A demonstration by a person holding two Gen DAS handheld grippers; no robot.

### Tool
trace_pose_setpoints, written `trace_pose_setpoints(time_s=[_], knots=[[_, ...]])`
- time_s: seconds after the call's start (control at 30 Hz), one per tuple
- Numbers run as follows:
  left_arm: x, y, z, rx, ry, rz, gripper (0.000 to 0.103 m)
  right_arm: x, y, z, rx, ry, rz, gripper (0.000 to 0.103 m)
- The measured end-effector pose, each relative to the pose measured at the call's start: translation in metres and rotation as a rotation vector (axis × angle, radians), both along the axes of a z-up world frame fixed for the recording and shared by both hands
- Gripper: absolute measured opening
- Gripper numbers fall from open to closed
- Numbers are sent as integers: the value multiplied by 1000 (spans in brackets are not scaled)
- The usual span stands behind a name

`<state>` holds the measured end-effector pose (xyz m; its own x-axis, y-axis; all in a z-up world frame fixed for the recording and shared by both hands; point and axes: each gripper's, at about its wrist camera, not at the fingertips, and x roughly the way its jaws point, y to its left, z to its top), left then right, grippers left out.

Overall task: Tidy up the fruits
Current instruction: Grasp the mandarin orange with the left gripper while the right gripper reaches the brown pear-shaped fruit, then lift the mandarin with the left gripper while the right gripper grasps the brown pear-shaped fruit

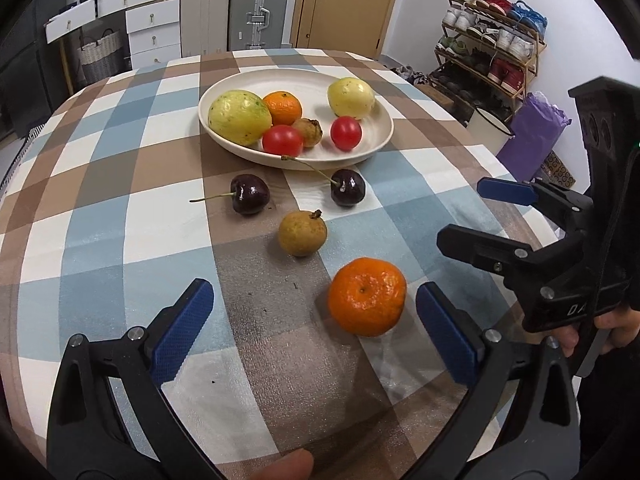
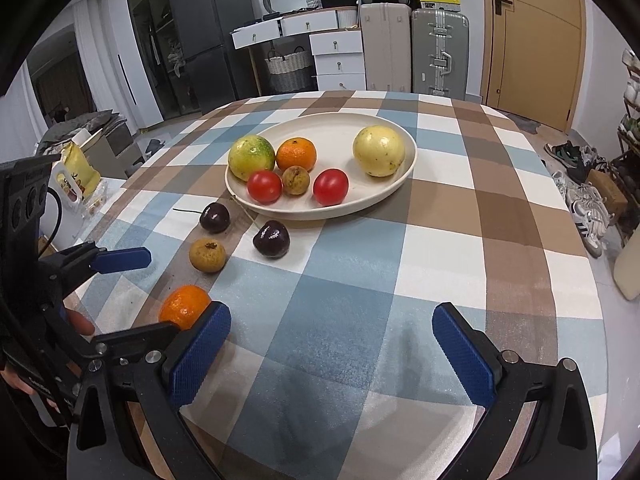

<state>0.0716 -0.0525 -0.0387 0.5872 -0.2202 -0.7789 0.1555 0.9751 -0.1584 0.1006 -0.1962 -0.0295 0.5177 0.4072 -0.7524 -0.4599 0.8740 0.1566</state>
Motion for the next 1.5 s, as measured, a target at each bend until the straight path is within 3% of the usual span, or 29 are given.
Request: trace_pose_setpoints(time_s=[0.2, 0.37, 0.6, 1.2, 1.5], knots=[[0, -8, -6, -4, 17, -56, 75, 0, 2, -1, 0, -1, 5, 103], [-4, -15, -8, -55, 20, -133, 39, 2, 3, -1, -4, -1, 4, 103], [-6, -14, -4, -87, 9, -140, 38, 2, 5, -1, -2, -2, 10, 103], [-5, 45, 23, -114, -67, 32, 38, 9, 45, -5, 2, 14, 92, 101], [-5, 69, 27, -103, -89, 91, 39, 11, 84, -13, 1, 37, 189, 81]])
